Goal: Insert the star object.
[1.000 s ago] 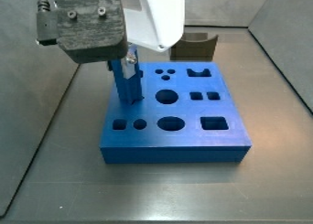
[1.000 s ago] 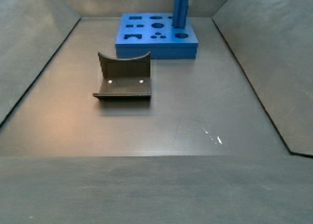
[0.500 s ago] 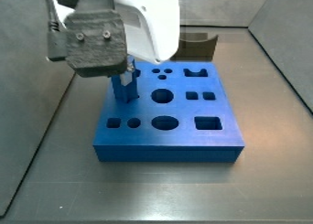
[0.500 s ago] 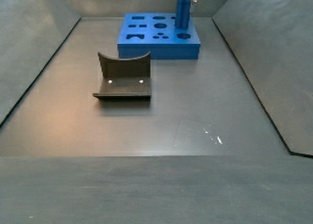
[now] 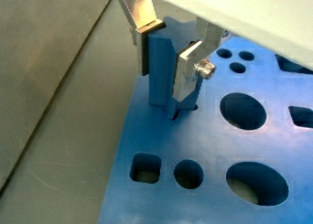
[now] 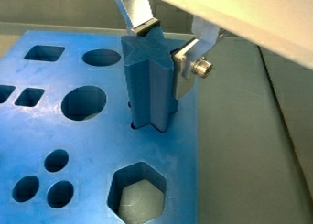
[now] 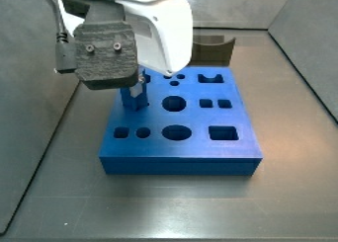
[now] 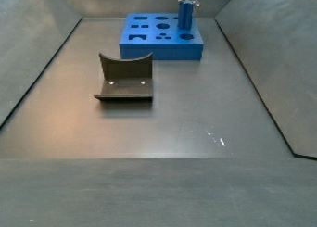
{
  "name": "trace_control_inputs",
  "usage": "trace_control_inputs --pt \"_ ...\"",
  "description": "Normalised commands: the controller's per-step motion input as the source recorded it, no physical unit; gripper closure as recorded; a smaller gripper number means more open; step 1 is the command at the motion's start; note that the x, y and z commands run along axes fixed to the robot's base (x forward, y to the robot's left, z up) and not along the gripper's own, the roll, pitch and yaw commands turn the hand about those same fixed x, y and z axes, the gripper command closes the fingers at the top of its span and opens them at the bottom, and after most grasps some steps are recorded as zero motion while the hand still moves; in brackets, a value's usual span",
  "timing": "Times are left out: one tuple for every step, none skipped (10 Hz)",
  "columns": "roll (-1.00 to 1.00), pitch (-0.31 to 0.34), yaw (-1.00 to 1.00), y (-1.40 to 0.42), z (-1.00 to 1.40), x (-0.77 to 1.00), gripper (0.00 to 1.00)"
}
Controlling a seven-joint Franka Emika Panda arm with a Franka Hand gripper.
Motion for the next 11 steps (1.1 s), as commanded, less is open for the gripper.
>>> trace_control_inputs --pt "0.08 -0.119 0.00 -0.06 -0.96 0.11 1.00" --pt "0.17 -0.050 -0.03 -0.13 -0.95 0.26 1.00" --pt "0.16 -0.090 0.00 -0.05 -0.87 0.26 1.00" --pt "0.27 -0.103 0.00 0.00 -0.66 0.18 1.00" --pt "0.39 -0.127 0.08 0.04 -0.42 0.08 1.00" --pt "0.38 -0.074 0.04 0.00 -0.53 0.00 1.00" --pt "0.34 0.000 0.00 0.00 -0.70 0.00 1.00" --pt "0.30 -0.027 0.00 -0.01 -0.77 0.00 1.00" --pt "0.27 -0.046 0.00 -0.03 -0.79 0.02 1.00" --pt "0.27 -0.026 0.00 -0.05 -0.83 0.00 1.00" --pt "0.27 -0.003 0.00 -0.05 -0.85 0.00 1.00"
